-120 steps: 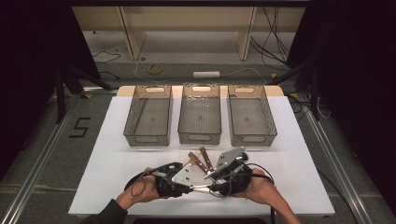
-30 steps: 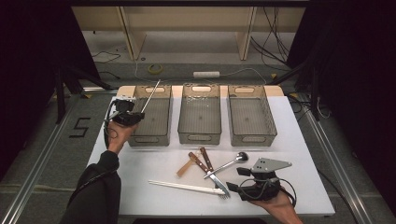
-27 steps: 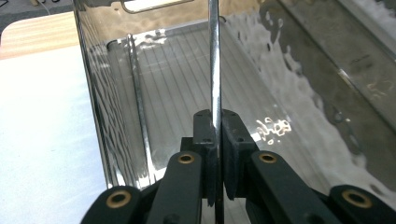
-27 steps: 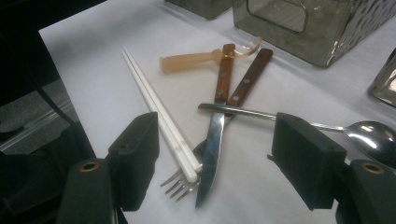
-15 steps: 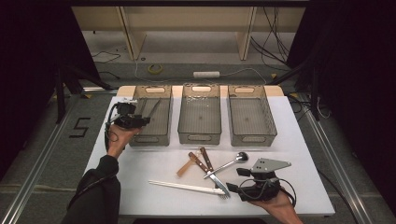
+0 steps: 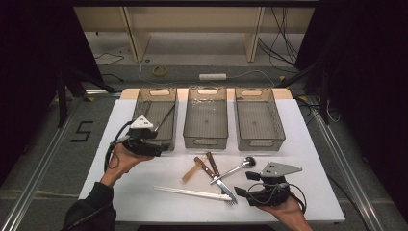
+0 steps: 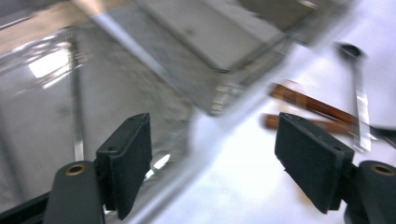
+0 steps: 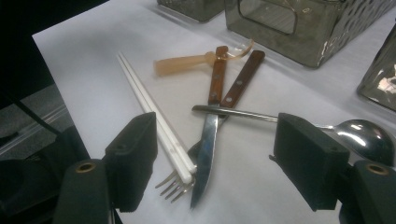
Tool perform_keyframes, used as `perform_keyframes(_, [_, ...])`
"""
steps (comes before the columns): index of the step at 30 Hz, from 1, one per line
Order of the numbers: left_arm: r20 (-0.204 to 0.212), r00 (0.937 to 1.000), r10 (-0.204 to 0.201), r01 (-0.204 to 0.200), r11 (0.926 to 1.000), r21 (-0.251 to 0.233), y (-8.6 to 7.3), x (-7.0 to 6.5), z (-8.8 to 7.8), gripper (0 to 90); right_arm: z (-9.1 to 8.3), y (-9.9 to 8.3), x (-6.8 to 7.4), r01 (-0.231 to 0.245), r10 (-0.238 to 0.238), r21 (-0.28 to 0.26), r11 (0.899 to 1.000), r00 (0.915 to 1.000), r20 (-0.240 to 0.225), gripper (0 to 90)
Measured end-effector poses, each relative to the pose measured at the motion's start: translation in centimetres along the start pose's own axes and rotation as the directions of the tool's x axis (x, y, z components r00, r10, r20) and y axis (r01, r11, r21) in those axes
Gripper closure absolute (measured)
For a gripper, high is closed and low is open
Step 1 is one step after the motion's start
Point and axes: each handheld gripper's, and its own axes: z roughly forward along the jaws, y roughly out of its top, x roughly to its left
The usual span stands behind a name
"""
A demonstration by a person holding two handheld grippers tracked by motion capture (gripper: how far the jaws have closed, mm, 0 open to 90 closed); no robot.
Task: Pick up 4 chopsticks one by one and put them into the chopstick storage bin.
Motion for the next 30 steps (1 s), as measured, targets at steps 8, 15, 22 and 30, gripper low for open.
perform_keyframes(8, [0.115,0.9809,0.157,-0.165,0.9845,0.06,-0.7,-4.8,0.5,22.1,0.0,0.0,0.0,-0.003,0.003,0.002,1.0,1.0,-0.001,31.4])
perform_keyframes(15, [0.176,0.95,0.258,-0.28,0.9535,0.113,-1.6,-7.2,0.8,20.4,0.0,0.0,-0.1,0.0,0.0,0.009,1.0,1.0,-0.002,31.4])
perform_keyframes(22, [0.233,0.9053,0.355,-0.397,0.9024,0.168,-2.6,-9.6,1.6,28.3,0.1,-0.1,-0.1,0.0,0.0,0.013,1.0,1.0,-0.004,31.4])
perform_keyframes(30, [0.29,0.8685,0.402,-0.467,0.8608,0.203,-3.4,-10.7,2.2,41.0,0.2,-0.1,-0.1,0.001,-0.001,0.018,1.0,1.0,-0.007,31.5])
